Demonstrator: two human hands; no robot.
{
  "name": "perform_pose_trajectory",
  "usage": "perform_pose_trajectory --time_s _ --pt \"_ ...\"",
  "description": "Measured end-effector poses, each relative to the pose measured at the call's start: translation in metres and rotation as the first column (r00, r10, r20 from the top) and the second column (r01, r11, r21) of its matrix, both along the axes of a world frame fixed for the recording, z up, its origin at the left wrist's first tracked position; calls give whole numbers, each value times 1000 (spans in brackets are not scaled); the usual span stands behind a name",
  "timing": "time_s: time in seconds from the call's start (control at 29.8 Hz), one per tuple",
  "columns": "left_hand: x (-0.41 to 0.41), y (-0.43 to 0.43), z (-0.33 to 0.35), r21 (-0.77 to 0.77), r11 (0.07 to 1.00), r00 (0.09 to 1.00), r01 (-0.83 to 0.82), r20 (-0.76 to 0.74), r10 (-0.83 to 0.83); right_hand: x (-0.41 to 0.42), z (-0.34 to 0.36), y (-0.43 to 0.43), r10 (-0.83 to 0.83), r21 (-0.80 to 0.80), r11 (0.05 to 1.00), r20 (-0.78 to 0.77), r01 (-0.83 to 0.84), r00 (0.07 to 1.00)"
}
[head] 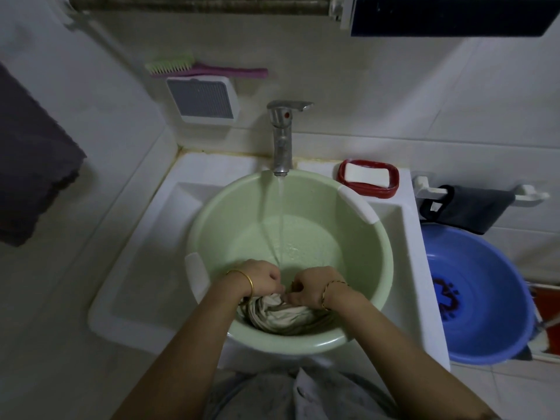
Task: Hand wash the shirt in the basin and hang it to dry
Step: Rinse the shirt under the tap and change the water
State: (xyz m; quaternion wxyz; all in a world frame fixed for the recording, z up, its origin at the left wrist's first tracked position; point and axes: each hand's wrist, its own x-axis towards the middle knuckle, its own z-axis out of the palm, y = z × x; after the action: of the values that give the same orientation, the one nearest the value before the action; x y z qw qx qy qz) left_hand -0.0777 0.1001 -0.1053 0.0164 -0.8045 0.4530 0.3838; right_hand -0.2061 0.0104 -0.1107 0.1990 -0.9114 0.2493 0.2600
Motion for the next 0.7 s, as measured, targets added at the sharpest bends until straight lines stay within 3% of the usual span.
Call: perform_pose_trajectory --time_s 0.7 --pt "1 2 -5 -34 999 1000 -18 -6 18 0 3 0 18 -12 1000 26 -17 999"
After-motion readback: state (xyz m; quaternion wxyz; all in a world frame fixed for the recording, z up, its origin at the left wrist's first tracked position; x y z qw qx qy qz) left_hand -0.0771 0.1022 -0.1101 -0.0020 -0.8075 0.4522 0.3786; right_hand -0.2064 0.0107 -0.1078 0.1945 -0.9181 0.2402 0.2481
